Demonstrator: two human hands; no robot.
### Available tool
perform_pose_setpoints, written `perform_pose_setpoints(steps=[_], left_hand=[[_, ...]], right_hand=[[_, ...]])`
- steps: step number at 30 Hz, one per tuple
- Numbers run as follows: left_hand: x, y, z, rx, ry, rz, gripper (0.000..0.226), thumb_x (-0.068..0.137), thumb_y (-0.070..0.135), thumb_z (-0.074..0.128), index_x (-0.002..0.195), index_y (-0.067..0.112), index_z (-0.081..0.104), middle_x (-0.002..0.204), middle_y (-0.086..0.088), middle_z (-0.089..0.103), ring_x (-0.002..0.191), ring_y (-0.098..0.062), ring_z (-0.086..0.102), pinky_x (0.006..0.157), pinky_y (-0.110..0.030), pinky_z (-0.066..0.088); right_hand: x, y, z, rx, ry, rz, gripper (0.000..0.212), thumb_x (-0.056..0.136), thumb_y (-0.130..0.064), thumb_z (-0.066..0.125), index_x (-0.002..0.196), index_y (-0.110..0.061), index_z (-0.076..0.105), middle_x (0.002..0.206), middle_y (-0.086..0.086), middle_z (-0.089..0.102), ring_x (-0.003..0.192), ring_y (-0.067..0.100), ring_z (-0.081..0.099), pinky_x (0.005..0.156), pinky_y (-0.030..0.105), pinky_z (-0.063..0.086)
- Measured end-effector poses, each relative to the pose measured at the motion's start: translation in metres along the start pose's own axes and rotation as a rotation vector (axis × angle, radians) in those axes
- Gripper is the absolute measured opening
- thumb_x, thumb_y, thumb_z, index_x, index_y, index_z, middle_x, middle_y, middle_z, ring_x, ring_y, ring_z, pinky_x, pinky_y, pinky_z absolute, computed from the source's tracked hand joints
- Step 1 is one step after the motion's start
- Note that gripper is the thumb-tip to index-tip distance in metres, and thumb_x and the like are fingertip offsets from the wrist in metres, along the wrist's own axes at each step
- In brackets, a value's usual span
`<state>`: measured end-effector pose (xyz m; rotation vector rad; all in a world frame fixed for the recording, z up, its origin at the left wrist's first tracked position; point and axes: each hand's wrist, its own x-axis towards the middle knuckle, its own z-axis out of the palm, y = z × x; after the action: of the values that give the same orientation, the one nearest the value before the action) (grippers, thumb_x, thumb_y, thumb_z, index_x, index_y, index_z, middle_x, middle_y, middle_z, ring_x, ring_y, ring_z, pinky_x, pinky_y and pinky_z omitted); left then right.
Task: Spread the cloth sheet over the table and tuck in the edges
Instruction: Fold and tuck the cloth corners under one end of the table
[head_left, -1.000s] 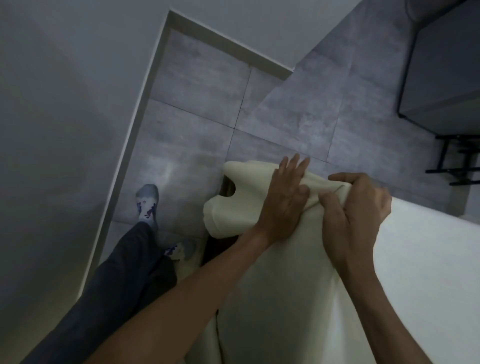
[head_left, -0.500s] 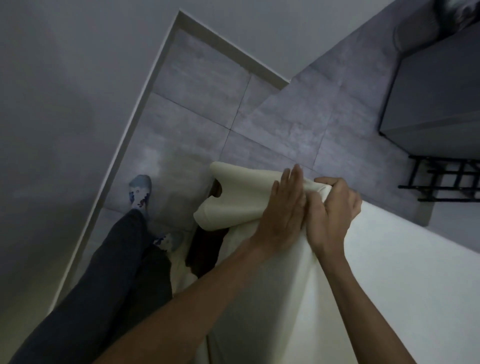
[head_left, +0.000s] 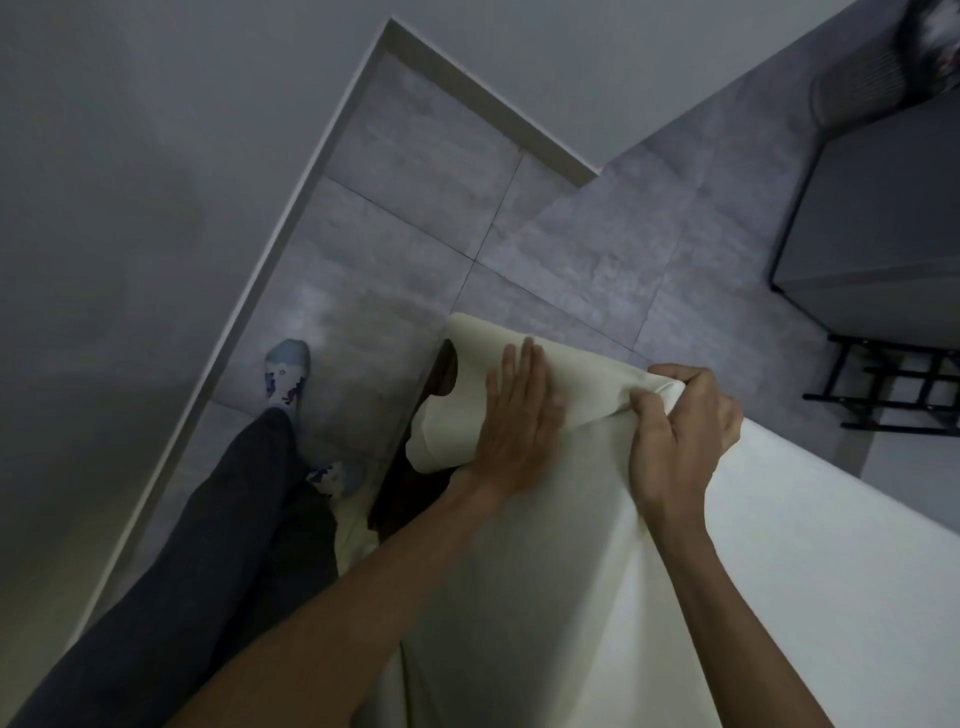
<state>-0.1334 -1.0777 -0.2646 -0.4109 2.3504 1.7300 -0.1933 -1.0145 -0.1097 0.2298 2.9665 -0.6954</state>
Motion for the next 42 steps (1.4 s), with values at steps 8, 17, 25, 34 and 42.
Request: perform_pose_setpoints(steps=[8,17,25,34,42], left_hand=[[0.024,0.006,0.015,0.045,0.025,0.06,0.061,0.102,0.041,0.011,0.156,0.016,-0.001,0.165,-0.003,-0.006,0.151,-0.02,-0.015,0.121,-0.051,-0.006],[0.043,-0.074,0.011,0.24,-0.135,-0.141,0.076,0.095,0.048,0.003,0.154,0.002,0.012,0.163,-0.018,0.011,0.15,-0.039,0.009,0.119,-0.059,0.01],[0.016,0.025,-0.002,-0.007,0.031,0.23,0.062,0.103,0.031,0.021,0.156,0.007,0.002,0.165,-0.009,0.0,0.152,-0.022,-0.008,0.124,-0.046,0.002],[0.034,-0.063,0.009,0.193,-0.15,0.055,0.068,0.1,0.042,0.012,0.156,0.005,0.001,0.165,-0.011,0.001,0.152,-0.026,-0.002,0.12,-0.055,0.011],[0.01,0.038,-0.012,-0.067,-0.006,0.287,0.065,0.103,0.036,0.022,0.155,0.002,0.001,0.165,-0.008,-0.005,0.152,-0.023,-0.007,0.124,-0.044,-0.001]], right_hand=[[0.001,0.006,0.002,0.015,-0.001,-0.008,0.017,0.082,-0.027,0.051,0.097,-0.021,0.055,0.092,-0.024,0.047,0.096,-0.028,0.028,0.113,0.055,0.025],[0.001,0.009,0.002,0.014,0.001,-0.043,0.013,0.082,-0.023,0.049,0.093,-0.019,0.055,0.09,-0.024,0.047,0.097,-0.03,0.03,0.111,0.056,0.027],[0.001,0.012,0.004,-0.026,0.033,-0.083,0.013,0.084,-0.02,0.052,0.096,-0.023,0.054,0.09,-0.026,0.046,0.099,-0.028,0.03,0.111,0.061,0.027],[0.001,0.018,0.008,-0.219,-0.019,-0.086,0.068,0.089,-0.022,0.041,0.153,-0.005,0.028,0.166,0.012,0.014,0.154,0.029,-0.002,0.124,0.047,-0.007],[0.0,0.017,0.008,-0.249,-0.022,-0.057,0.079,0.088,-0.026,0.039,0.156,-0.001,0.008,0.166,0.016,0.002,0.154,0.031,-0.006,0.124,0.04,-0.007]])
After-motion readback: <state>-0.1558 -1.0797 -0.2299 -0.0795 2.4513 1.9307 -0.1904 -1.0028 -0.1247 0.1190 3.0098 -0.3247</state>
